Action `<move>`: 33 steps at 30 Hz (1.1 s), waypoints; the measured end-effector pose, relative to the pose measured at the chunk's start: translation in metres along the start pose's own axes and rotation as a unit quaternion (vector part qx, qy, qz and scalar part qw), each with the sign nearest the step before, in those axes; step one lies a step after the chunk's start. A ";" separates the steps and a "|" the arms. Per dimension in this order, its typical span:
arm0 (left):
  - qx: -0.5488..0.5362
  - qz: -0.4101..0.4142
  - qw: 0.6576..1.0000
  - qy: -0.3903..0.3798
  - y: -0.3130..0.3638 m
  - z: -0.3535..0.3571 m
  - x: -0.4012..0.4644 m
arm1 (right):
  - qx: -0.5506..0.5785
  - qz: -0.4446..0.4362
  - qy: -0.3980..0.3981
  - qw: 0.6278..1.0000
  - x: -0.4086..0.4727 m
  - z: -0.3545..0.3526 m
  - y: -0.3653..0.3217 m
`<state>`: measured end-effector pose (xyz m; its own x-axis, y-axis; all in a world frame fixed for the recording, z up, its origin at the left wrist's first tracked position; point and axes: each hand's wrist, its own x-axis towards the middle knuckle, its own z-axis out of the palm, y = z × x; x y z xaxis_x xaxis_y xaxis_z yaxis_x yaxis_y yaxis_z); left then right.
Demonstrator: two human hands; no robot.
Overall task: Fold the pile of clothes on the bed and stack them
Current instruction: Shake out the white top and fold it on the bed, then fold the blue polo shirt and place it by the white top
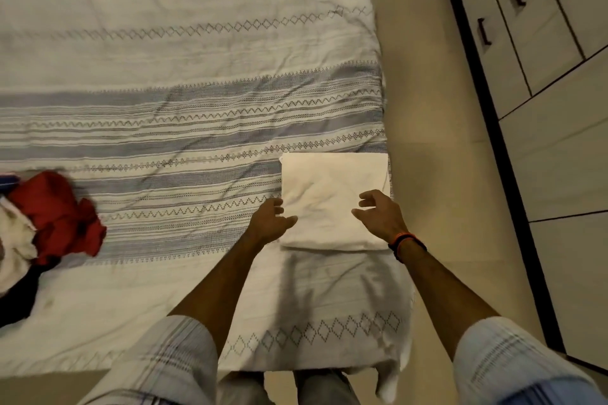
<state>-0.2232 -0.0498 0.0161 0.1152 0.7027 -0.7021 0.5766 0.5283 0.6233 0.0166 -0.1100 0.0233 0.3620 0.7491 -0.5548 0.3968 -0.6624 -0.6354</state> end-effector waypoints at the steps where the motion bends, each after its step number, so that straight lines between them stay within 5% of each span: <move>1: -0.006 0.007 1.000 0.008 -0.002 -0.010 -0.012 | 0.001 -0.012 -0.001 1.000 -0.010 0.004 -0.008; 10: -0.071 0.040 0.993 0.081 -0.058 -0.115 -0.096 | -0.023 -0.127 -0.034 0.991 -0.095 0.088 -0.090; 22: -0.147 0.016 0.966 0.210 -0.220 -0.284 -0.206 | -0.060 -0.251 -0.118 0.959 -0.219 0.272 -0.188; 33: -0.234 -0.041 0.926 0.294 -0.304 -0.406 -0.226 | -0.113 -0.304 -0.200 0.925 -0.235 0.419 -0.289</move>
<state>-0.7530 -0.1759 0.1251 -0.4532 0.7161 -0.5309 0.1342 0.6436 0.7535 -0.5369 -0.0901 0.1122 -0.3087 0.8974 -0.3152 0.6068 -0.0694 -0.7918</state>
